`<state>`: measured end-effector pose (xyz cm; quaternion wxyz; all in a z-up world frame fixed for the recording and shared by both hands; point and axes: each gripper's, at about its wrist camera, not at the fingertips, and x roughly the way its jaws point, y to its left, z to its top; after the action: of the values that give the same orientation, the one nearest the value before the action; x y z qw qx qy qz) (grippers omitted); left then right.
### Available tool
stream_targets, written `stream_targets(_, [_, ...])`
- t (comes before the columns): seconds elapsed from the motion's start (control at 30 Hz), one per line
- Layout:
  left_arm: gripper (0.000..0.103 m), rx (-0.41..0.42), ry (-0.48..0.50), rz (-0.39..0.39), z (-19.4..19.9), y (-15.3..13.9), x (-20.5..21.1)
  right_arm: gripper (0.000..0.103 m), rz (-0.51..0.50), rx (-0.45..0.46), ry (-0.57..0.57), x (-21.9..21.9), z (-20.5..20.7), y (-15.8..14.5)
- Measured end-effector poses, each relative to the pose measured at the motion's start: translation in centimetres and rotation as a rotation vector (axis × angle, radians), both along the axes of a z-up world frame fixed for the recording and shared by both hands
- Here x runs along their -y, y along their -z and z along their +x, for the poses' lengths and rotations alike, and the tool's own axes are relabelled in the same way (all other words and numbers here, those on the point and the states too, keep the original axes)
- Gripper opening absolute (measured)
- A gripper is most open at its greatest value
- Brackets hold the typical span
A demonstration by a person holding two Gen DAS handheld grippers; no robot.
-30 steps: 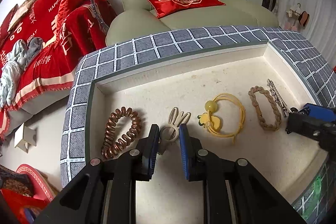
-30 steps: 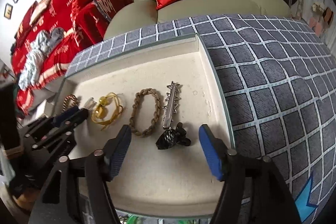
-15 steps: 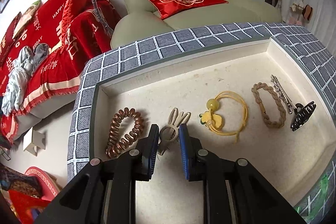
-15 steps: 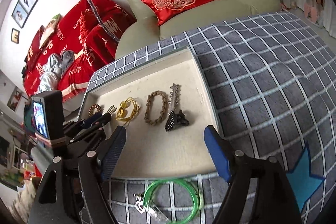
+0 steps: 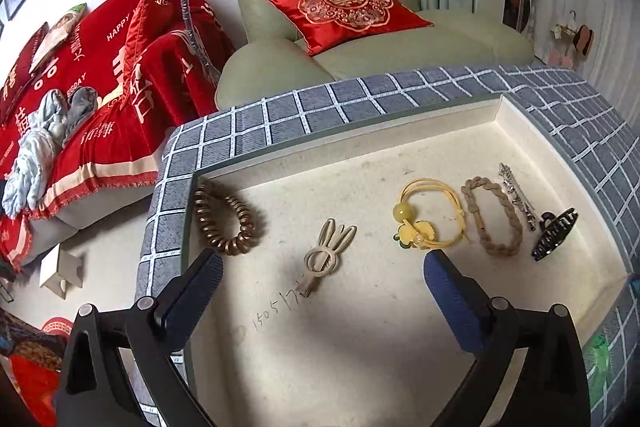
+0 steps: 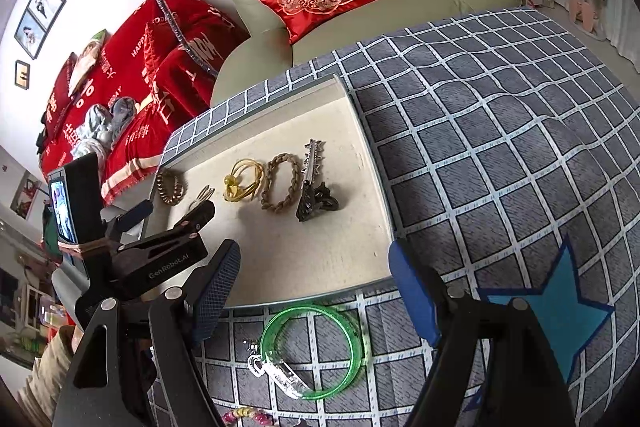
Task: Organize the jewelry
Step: 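Move both tools back to the jewelry left on the table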
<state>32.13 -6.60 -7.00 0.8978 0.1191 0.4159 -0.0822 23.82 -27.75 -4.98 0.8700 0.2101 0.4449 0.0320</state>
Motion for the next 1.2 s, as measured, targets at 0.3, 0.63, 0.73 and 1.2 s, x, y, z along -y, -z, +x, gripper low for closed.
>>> stream_targets(0.3, [0.103,0.100,0.051,-0.033,-3.8,-3.6,-1.2,0.103,-0.040,0.093,-0.022,-1.2,-2.1,-1.8])
stream_targets(0.63, [0.103,0.074,0.089,-0.079,-9.2,-4.9,-3.1,0.103,-0.047,0.065,-0.040,-1.1,-4.8,-3.0])
stream_targets(0.73, [0.103,0.038,0.133,-0.079,-10.9,-4.4,-3.4,0.103,-0.048,0.057,-0.035,-0.9,-6.1,-3.1])
stream_targets(1.2, [0.103,-0.104,0.214,-0.077,-17.5,0.1,-1.9,0.103,-0.111,-0.073,-0.028,-1.0,-11.0,0.6])
